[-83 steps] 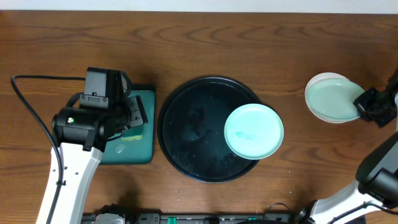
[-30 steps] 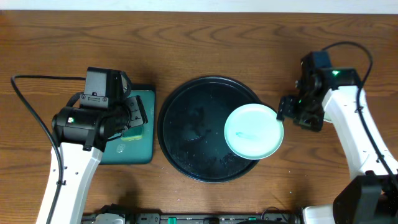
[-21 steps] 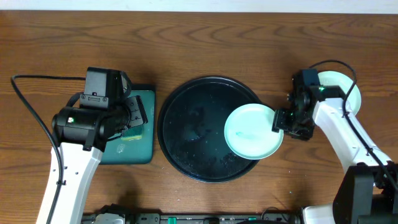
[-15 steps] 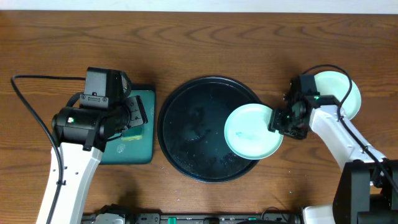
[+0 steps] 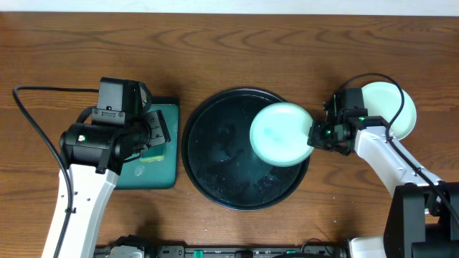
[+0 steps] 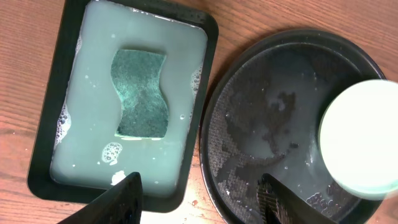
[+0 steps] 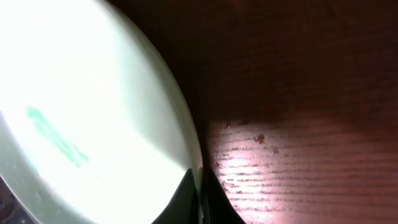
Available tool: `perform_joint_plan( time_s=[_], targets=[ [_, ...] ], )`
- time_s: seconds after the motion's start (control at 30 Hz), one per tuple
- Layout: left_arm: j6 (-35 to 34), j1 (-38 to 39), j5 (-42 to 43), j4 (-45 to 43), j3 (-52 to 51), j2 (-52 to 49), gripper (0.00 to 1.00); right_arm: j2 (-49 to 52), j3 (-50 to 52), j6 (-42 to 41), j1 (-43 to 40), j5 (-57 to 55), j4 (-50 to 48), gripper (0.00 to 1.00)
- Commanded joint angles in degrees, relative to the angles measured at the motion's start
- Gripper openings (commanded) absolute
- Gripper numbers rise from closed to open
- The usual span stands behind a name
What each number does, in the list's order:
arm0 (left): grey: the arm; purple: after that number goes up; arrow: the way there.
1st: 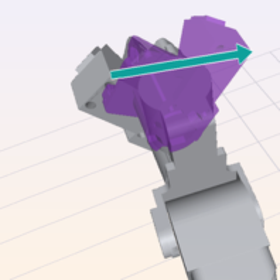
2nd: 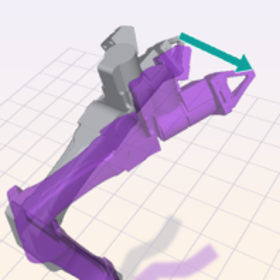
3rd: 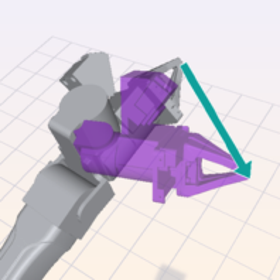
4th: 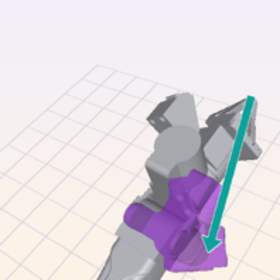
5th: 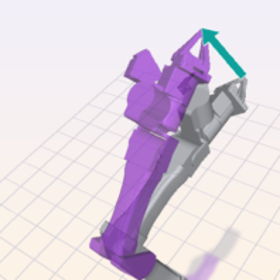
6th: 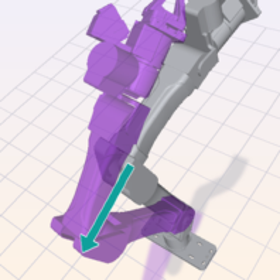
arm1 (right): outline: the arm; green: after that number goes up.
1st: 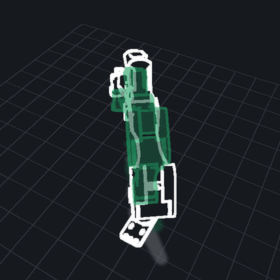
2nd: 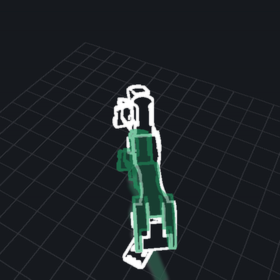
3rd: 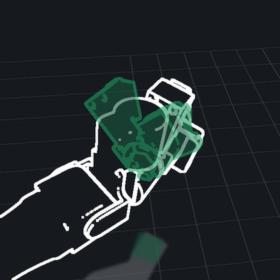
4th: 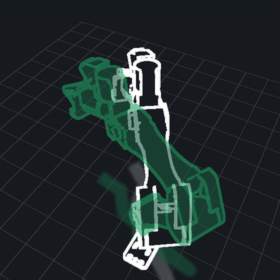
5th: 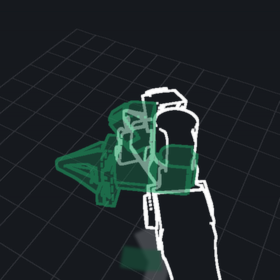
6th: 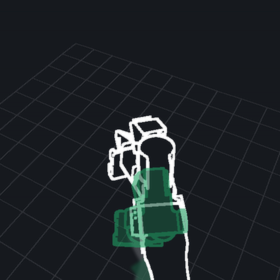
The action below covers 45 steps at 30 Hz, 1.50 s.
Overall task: Clean dirty plates on tray and stack at the side
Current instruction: 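Move the right gripper back to grip the remaining pale green plate rim, then pick up the green sponge from the water tray with the left gripper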
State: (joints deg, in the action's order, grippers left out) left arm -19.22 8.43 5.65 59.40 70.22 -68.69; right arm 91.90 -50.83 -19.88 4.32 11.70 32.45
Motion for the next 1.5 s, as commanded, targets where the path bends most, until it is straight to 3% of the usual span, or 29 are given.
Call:
perform_joint_plan(
  time_s=[0.0,0.3,0.57,0.8,1.2,1.33,1.4,1.47],
  targets=[
    [0.7,0.2,-0.3,0.1,0.1,-0.2,0.6,0.0,0.2,0.2,0.6,1.6,-0.3,0.01],
    [0.7,0.2,-3.7,-2.1,-1.1,-1.9,0.52,0.0,0.2,-1.2,7.6,6.3,-1.5,0.02],
    [-2.8,-0.6,-4.8,-3.8,-2.5,-12.2,0.44,0.0,0.2,-8.0,10.8,3.8,-3.1,0.02],
    [-4.2,-4.9,-7.2,-7.2,-2.5,-23.1,0.47,0.0,0.2,-6.9,10.9,4.5,-2.7,0.02],
    [0.3,-8.3,-3.3,-10.8,-2.5,-36.2,0.48,0.0,0.3,-6.2,10.9,5.1,-2.8,0.02],
    [0.6,-8.3,-3.0,-11.1,-2.5,-38.6,0.42,0.0,0.3,-6.2,10.9,5.1,-2.8,0.01],
    [1.0,-8.3,-2.4,-11.8,-2.6,-39.1,0.36,0.0,0.3,-6.2,10.9,5.1,-2.8,0.02],
    [1.0,-8.4,-2.2,-12.4,-2.6,-39.2,0.24,0.0,0.3,-6.2,10.9,5.1,-2.9,0.02]
  ],
)
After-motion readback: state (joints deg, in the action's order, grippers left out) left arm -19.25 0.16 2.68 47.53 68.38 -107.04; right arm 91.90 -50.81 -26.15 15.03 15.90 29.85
